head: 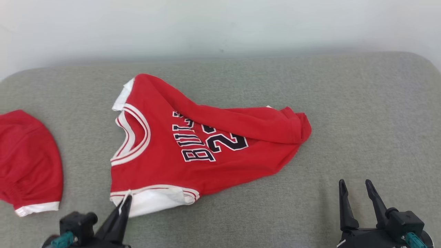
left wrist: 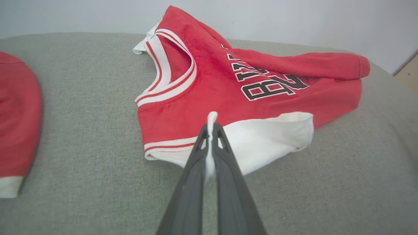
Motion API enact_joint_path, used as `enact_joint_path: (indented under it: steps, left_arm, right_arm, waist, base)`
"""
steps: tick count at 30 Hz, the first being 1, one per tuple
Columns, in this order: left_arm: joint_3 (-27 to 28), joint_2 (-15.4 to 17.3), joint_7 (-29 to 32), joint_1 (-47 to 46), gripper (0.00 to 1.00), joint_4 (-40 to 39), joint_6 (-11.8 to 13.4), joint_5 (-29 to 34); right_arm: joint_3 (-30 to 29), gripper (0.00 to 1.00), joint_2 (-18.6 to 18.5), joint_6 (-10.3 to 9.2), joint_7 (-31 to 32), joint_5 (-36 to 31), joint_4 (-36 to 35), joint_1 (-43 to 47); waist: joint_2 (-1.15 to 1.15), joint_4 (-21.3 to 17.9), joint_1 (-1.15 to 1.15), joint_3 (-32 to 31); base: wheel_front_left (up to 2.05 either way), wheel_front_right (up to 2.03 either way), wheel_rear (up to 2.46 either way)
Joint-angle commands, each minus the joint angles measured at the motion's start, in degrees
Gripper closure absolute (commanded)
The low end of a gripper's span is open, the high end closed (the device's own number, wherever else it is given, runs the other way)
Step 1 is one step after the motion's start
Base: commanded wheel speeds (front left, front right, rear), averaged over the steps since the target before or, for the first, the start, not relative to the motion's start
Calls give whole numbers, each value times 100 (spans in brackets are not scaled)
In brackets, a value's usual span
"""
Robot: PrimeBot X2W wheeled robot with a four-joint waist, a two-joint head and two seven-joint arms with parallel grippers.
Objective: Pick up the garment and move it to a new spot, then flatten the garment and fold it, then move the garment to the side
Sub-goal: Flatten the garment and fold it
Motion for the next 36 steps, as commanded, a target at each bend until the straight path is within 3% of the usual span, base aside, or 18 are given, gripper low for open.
enact_joint_path:
  steps: [1, 9, 10, 11, 12, 13, 24, 31, 36]
  left_arm:
    - [74, -74, -48, 192, 100, -1, 28, -62]
    - [325, -457, -68, 864, 100, 455, -163, -84]
    - [371, -505, -68, 911, 79, 502, -205, -41]
    - [371, -505, -68, 911, 79, 502, -205, -41]
    - [463, -559, -69, 939, 31, 525, -219, 32]
    - [577, -629, -69, 973, 0, 530, -253, 92]
    - [2579, -1548, -67, 1391, 0, -36, -553, 1568]
    - [3521, -2179, -67, 1559, 0, -186, -586, 2451]
    - [3999, -2437, -68, 1687, 0, -188, -597, 3084]
  right_arm:
    - [-9, 0, -7, 5, -2, -46, 4, 77]
    - [6, 0, -7, 4, -2, -146, 69, 105]
    - [-1, 0, -7, 5, -2, -153, 69, 115]
    - [-1, 0, -7, 5, -2, -153, 69, 115]
    - [-3, 0, -6, 5, -2, -151, 73, 133]
    - [-4, 0, -6, 5, -2, -152, 77, 152]
    - [29, 0, -7, 5, -2, -132, 84, 296]
    - [46, 0, -6, 5, -2, -94, 37, 349]
    - [35, 0, -6, 5, -2, -71, 17, 407]
  waist:
    - [0, 148, 1, -123]
    - [0, 134, 1, -285]
    - [0, 132, 1, -307]
    - [0, 132, 1, -307]
    - [0, 128, 1, -332]
    - [0, 126, 1, -351]
    - [0, 31, 1, -639]
    - [0, -60, 1, -680]
    - [0, -104, 1, -643]
  base:
    - [0, 0, 0]
    - [0, 0, 0]
    - [0, 0, 0]
    - [0, 0, 0]
    - [0, 0, 0]
    - [0, 0, 0]
    - [0, 0, 0]
    - [0, 0, 0]
    - [0, 0, 0]
